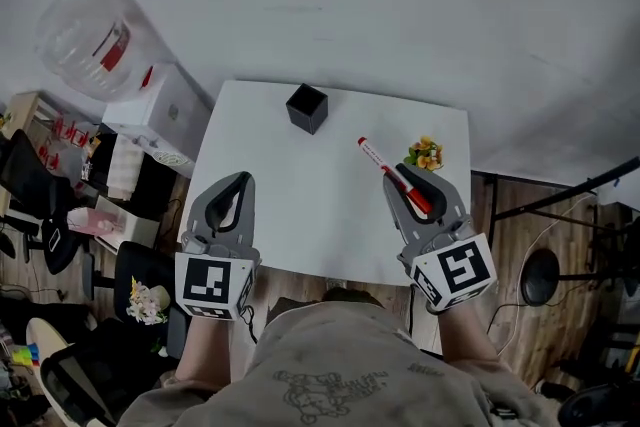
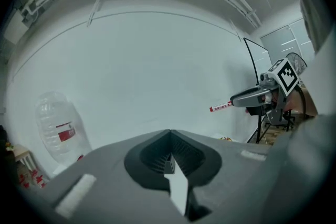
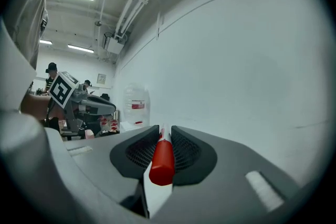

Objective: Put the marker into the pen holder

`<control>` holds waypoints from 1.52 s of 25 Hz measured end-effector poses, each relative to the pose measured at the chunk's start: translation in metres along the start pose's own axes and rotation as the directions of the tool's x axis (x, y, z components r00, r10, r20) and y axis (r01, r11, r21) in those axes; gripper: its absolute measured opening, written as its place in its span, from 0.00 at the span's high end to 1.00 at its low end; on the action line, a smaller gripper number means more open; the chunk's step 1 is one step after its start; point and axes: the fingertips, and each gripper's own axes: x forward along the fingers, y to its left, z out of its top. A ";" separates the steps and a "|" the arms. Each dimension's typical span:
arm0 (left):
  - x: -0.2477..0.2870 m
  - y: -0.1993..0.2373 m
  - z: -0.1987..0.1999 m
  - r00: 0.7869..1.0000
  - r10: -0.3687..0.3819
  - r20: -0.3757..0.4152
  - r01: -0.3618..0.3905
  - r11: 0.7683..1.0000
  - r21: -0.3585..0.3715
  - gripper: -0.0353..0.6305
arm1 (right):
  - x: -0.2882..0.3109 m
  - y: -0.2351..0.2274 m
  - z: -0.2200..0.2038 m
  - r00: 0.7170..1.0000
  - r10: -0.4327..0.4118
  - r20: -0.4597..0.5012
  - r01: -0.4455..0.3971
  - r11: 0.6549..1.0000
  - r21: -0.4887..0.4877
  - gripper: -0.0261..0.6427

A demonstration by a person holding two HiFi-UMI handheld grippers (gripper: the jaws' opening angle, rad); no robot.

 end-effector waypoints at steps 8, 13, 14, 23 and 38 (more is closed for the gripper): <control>0.029 0.004 -0.003 0.999 0.006 -0.038 -0.006 1.000 0.003 0.94 | 0.020 -0.020 -0.014 0.999 0.025 -0.038 -0.024 0.999 0.024 0.81; 0.034 0.009 -0.002 0.999 0.011 -0.038 -0.011 1.000 0.008 0.94 | 0.028 -0.022 -0.017 0.998 0.032 -0.046 -0.031 0.999 0.029 0.81; 0.036 0.010 -0.002 0.999 0.009 -0.037 -0.008 1.000 0.009 0.94 | 0.030 -0.022 -0.016 0.998 0.032 -0.048 -0.031 0.999 0.028 0.81; 0.044 0.027 0.009 0.999 -0.043 -0.009 0.043 0.999 0.025 0.94 | 0.044 -0.015 -0.011 0.998 -0.006 -0.066 0.008 1.000 0.022 0.81; 0.068 0.070 0.007 0.979 -0.202 0.036 0.200 0.978 0.054 0.94 | 0.084 0.013 -0.007 0.981 -0.116 -0.157 0.117 0.993 -0.001 0.81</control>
